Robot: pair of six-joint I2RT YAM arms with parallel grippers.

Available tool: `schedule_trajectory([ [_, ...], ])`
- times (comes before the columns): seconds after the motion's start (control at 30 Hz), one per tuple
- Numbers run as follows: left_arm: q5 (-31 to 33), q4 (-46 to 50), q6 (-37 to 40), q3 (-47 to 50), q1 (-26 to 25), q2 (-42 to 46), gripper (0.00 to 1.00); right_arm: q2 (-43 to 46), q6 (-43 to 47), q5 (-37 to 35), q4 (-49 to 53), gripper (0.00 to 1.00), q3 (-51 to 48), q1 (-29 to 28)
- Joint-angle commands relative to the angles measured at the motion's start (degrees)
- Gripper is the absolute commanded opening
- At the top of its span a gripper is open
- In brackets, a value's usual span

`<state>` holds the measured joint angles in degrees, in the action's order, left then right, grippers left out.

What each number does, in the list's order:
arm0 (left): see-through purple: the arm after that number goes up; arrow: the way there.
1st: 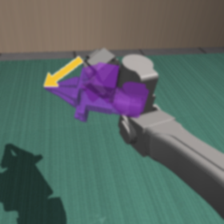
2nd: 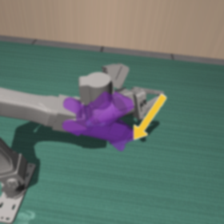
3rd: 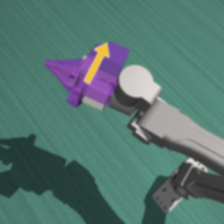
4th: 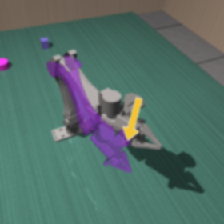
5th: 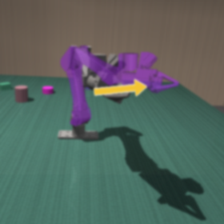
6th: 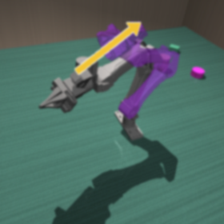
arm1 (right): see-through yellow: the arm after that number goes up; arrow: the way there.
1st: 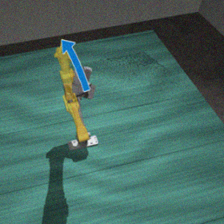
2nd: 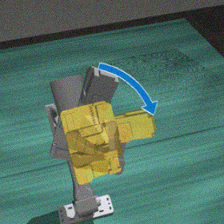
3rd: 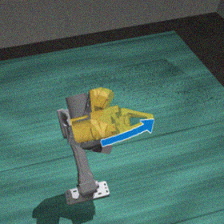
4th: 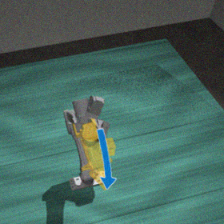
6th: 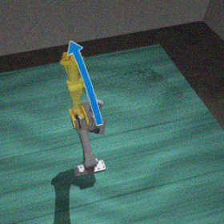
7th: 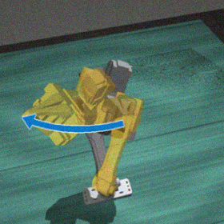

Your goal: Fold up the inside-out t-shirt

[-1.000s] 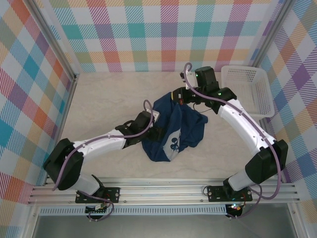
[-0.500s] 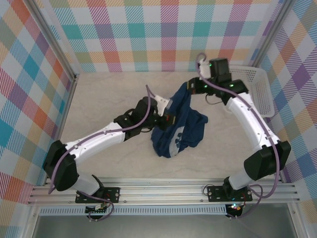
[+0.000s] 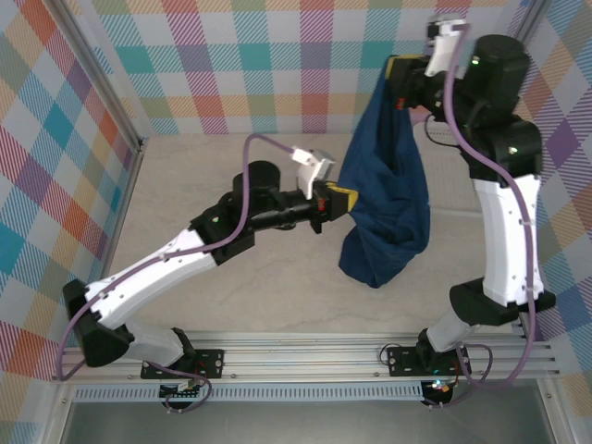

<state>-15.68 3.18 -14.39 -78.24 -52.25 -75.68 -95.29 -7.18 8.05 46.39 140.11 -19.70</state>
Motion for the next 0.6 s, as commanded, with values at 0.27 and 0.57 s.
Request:
schedule_trajectory([
  [0.27, 15.6, 2.7, -14.9, 29.3, 10.4, 15.3, 0.00, -41.1, -4.3, 14.3, 3.4, 0.25, 15.1, -17.5],
  [0.57, 18.5, 4.9, -23.6, 49.5, 12.6, 24.5, 0.00, -20.0, -1.0, 10.7, -5.7, 0.59, -30.9, -19.0],
])
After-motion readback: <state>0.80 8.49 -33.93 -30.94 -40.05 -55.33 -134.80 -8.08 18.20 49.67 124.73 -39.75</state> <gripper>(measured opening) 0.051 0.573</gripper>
